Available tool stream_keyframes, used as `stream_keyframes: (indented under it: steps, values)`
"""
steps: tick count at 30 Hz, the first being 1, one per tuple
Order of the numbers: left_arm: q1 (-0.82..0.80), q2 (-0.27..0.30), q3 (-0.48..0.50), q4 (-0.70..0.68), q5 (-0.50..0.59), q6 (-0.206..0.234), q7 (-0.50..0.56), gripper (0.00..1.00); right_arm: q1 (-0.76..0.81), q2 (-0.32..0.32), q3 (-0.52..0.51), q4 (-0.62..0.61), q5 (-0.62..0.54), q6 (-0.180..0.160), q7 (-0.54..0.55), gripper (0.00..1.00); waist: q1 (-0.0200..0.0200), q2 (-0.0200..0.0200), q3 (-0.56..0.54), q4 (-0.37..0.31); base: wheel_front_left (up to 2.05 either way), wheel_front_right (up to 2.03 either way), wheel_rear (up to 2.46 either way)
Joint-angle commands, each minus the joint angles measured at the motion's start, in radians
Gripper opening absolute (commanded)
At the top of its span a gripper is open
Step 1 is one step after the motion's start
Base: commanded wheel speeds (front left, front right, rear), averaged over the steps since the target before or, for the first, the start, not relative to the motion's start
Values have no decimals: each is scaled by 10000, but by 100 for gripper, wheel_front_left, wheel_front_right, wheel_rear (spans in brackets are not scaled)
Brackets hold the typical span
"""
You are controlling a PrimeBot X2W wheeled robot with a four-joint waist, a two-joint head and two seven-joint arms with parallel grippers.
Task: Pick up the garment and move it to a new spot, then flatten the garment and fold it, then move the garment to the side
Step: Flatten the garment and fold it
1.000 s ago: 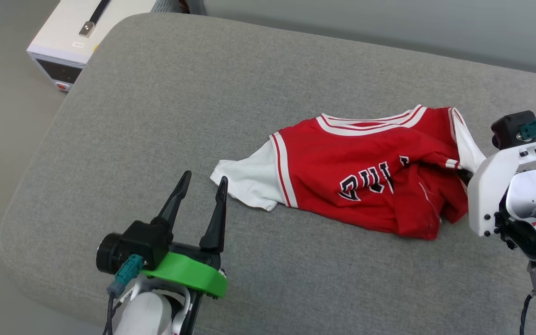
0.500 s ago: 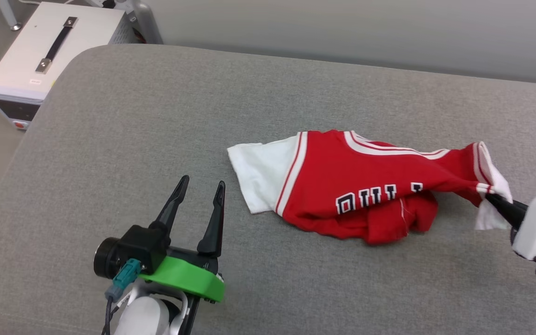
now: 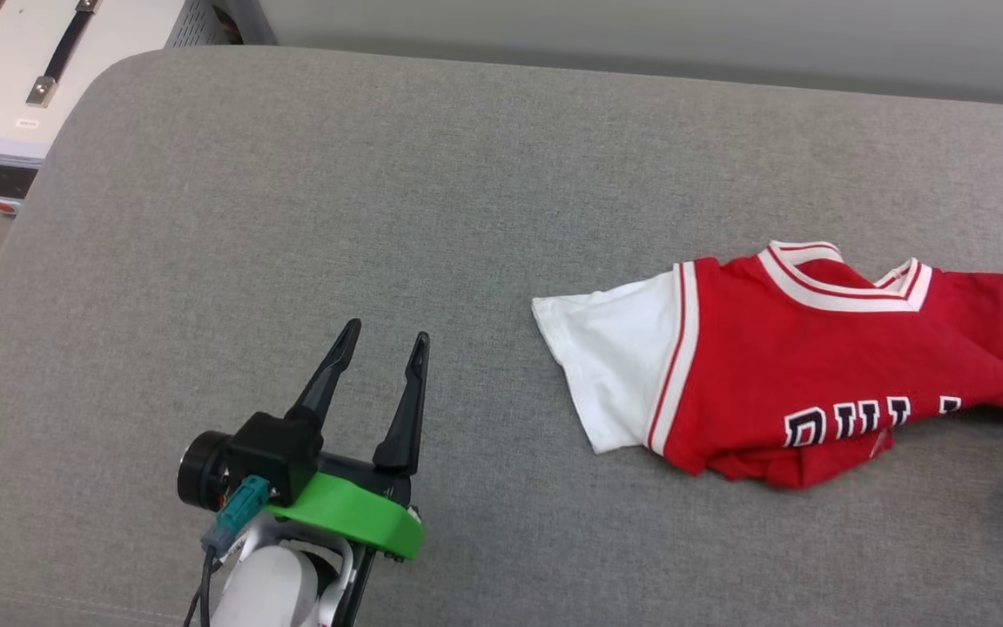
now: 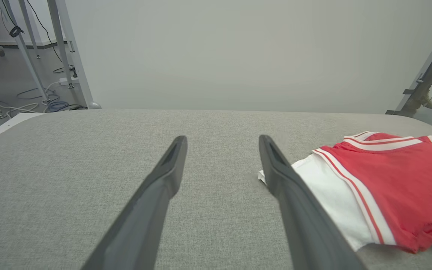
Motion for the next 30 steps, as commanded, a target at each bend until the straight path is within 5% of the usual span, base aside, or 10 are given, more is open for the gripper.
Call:
stream_keyframes:
  steps: [1,12,24,30]
  values:
    - [-179,78,6,-8,-60,-27,-59,100,-173,-171,52,156,-405,-7,-325,100,0,-1,39,26,0,0,0]
    - [-64,60,133,92,-119,-27,-59,100,-559,-332,953,743,-1370,-7,-2317,100,0,-1,-519,-196,0,0,0]
    - [218,-60,412,-84,-330,-27,-59,100,358,-484,2880,-1371,-819,-7,-5515,100,0,-1,-1206,-671,0,0,0]
    - [350,-72,397,-87,-460,-27,-59,100,1512,326,3125,-2162,-723,-7,-7665,100,0,-1,-1299,-851,0,0,0]
